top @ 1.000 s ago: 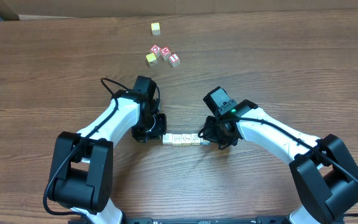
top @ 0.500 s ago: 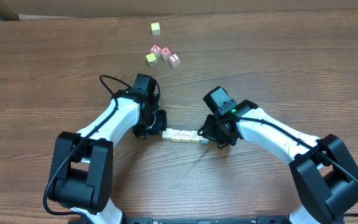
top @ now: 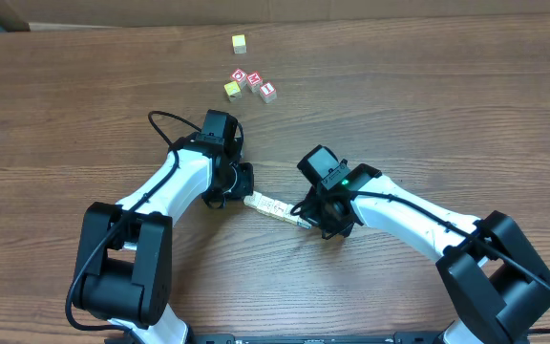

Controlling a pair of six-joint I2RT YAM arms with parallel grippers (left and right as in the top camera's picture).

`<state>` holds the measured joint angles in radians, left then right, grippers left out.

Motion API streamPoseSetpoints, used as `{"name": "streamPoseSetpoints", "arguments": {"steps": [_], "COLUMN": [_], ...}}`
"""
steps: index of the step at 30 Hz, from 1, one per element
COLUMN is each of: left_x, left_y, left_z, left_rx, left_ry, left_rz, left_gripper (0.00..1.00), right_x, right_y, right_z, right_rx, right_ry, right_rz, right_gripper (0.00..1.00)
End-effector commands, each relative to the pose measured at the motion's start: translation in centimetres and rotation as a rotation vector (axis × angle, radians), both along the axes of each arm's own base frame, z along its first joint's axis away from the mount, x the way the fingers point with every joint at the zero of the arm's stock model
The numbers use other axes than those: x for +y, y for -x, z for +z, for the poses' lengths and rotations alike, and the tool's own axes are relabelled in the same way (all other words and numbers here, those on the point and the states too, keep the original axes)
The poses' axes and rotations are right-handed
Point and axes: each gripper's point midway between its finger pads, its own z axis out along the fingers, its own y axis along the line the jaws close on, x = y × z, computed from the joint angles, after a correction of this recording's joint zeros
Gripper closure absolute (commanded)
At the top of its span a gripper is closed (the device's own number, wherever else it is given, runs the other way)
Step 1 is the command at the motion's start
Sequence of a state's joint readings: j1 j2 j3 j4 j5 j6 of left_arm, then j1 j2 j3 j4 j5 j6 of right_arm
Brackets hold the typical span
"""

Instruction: Flip 5 blocks

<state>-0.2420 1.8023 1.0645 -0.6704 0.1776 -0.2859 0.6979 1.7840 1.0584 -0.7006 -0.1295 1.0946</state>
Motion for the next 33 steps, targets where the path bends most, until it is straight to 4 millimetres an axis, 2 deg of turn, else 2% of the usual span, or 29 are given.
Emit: {"name": "streamPoseSetpoints", "arguments": {"steps": [1, 8, 19, 29, 33], "left_x": [-2.0, -2.0, -2.3, -2.5, -2.5], "left_y": [0.5, 0.0, -0.9, -1.6, -1.7], "left_z": [0.9, 1.0, 1.2, 1.4, 1.4], "left_rx": [0.0, -0.02, -0.06, -0.093, -0.095], "left_ry": [0.084, 0.083, 0.093, 0.101, 0.101], "left_rz": [-0.025, -0.025, -0.027, -0.028, -0.029], "left_gripper": [0.96, 0.96, 0.95, 0.96, 0.96], "right_x": [2.3, 3.5, 7.1, 8.0, 8.2], "right_y": [0.5, 1.6, 2.4, 2.9, 3.2], "right_z": [0.5, 0.5, 1.3, 1.4, 1.4], "right_rx": [0.026, 0.065, 0.039, 0.07, 0.083], "right_ry": [-0.072, -0.084, -0.167, -0.185, -0.188], "right_rz": [-0.063, -0.17, -0.209, -0.315, -0.343], "right_gripper": [0.96, 0.96, 0.96, 0.95, 0.92]}}
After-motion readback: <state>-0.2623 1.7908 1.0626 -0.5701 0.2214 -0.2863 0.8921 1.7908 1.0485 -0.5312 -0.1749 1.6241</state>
